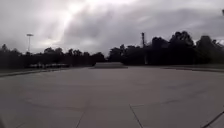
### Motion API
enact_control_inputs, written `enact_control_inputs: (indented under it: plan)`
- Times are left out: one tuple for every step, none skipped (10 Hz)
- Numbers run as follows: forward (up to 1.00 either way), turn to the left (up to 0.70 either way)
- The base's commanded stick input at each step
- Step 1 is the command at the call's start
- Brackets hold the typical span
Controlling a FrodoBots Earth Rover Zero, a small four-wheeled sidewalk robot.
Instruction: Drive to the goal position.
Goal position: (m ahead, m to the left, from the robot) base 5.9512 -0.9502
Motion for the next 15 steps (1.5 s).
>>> enact_control_inputs:
  plan:
    - [0.7, 0.0]
    - [0.7, 0.0]
    - [0.7, 0.0]
    - [0.7, 0.21]
    - [0.7, 0.34]
    - [0.7, 0.33]
    - [0.7, 0.31]
    - [0.7, 0.3]
    - [0.7, 0.24]
    - [0.7, 0.18]
    - [0.7, 0.11]
    - [0.7, 0.04]
    - [0.7, 0.0]
    - [0.7, 0.0]
    - [0.7, 0.0]
